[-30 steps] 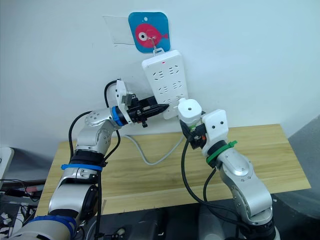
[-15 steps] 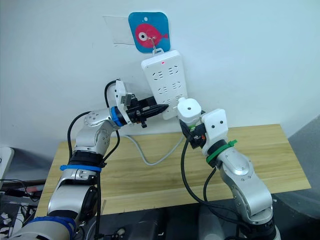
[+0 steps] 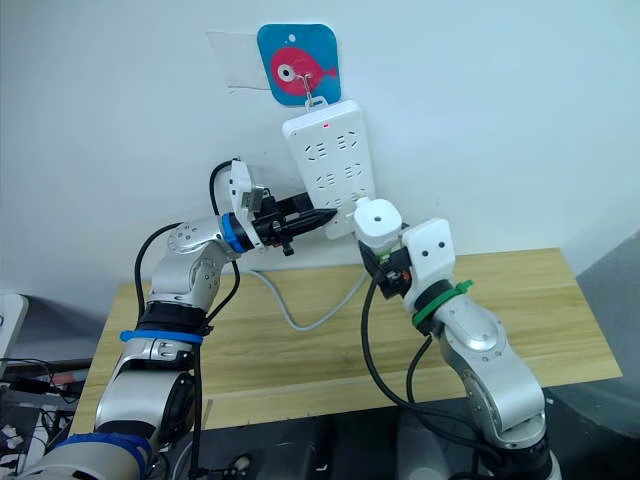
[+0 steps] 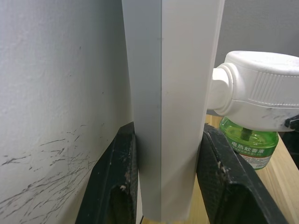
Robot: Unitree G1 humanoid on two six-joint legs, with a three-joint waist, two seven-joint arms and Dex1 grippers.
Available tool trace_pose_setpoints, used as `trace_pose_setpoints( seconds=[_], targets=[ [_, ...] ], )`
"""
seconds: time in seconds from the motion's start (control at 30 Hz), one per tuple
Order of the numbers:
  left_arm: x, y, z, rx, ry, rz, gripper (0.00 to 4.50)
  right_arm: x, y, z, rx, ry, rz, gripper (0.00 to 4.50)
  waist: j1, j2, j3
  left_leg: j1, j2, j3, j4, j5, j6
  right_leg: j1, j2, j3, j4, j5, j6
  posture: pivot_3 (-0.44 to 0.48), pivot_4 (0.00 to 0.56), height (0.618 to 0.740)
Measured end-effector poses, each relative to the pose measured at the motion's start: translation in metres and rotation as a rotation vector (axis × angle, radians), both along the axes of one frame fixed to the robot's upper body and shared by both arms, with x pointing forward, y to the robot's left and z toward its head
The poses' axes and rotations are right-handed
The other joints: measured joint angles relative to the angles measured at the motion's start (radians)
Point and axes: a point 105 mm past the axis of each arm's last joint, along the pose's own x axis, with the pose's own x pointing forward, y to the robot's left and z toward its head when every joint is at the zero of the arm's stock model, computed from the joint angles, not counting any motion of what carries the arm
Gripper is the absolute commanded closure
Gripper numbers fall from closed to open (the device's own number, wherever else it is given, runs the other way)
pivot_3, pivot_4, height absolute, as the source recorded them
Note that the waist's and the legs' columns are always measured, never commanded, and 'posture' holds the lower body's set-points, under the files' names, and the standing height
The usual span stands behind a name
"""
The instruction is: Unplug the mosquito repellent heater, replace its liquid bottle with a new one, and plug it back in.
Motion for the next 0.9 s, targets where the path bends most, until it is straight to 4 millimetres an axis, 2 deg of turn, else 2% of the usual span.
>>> trace_pose_setpoints(
  seconds=[0.27,0.9],
  targets=[
    [0.000,0.000,0.000,0.001,0.000,0.002,3.20,0.001,0.003,0.004,0.003,-0.015,0.011,1.51,0.000,0.000,0.000,0.000,0.000,0.000,0.000,0.000,0.000,0.000,0.000,0.000,0.000,0.000,0.000,-0.133,0.236,0.740],
    [0.002,0.003,-0.001,0.012,-0.001,0.026,3.20,0.012,0.012,-0.002,0.045,0.016,-0.016,1.51,-0.002,0.000,0.000,0.000,0.000,0.000,0.000,0.000,0.000,0.000,0.000,0.000,0.001,0.000,0.000,-0.131,0.245,0.740]
  ],
)
